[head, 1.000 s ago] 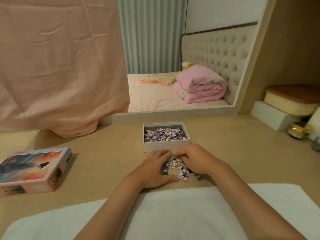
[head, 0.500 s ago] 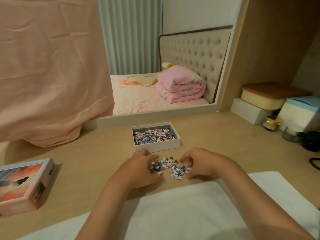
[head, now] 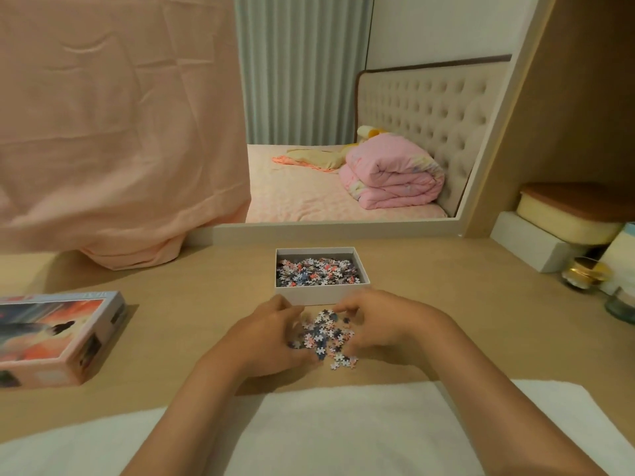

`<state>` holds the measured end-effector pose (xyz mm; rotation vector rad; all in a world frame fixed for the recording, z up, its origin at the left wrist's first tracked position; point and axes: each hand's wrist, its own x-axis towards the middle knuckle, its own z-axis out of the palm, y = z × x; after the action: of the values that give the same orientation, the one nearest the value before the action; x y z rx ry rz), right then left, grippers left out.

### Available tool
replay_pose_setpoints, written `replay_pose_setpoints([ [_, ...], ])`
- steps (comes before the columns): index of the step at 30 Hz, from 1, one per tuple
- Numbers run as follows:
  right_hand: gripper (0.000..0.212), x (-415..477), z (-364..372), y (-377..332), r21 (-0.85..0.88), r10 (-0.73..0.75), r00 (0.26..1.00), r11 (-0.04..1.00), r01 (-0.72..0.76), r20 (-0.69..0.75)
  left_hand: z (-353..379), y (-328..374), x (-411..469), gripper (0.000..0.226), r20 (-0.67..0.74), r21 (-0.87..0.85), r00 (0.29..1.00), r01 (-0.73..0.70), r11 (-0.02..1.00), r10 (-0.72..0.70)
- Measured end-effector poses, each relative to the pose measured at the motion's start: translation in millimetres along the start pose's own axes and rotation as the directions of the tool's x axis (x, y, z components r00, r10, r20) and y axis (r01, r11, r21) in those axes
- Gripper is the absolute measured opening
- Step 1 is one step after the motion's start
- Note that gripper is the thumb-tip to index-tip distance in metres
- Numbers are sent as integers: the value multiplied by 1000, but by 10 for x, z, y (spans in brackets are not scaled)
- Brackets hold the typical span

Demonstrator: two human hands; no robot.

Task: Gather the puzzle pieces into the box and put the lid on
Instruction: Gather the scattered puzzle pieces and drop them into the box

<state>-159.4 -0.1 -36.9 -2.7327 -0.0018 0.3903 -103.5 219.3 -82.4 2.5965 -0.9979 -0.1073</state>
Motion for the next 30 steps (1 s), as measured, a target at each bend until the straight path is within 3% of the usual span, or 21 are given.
replay_pose_setpoints([
  [3, 106, 68, 41, -44, -172, -18, 995, 985, 34, 96, 48, 66, 35, 100, 90, 50, 996, -12, 999, 8],
  [5, 99, 158, 66, -60, -158, -41, 996, 986, 54, 84, 80, 112, 106, 95, 101, 72, 994, -53, 996, 45],
  [10, 74, 302, 112, -30, -1, -61, 997, 998, 61, 42, 136, 143, 196, 57, 27, 8, 994, -104, 995, 103],
  [12, 71, 315, 142, -23, 78, -51, 999, 996, 50, 14, 165, 124, 209, 52, -14, -33, 995, -101, 994, 100],
  [20, 40, 357, 200, -15, 123, -54, 993, 990, 67, -102, 167, 111, 240, 44, -105, -106, 992, -75, 992, 64],
  [30, 17, 314, 214, 7, 438, 52, 984, 898, 28, -169, 141, 98, 277, 18, -165, -371, 984, 5, 929, -71],
])
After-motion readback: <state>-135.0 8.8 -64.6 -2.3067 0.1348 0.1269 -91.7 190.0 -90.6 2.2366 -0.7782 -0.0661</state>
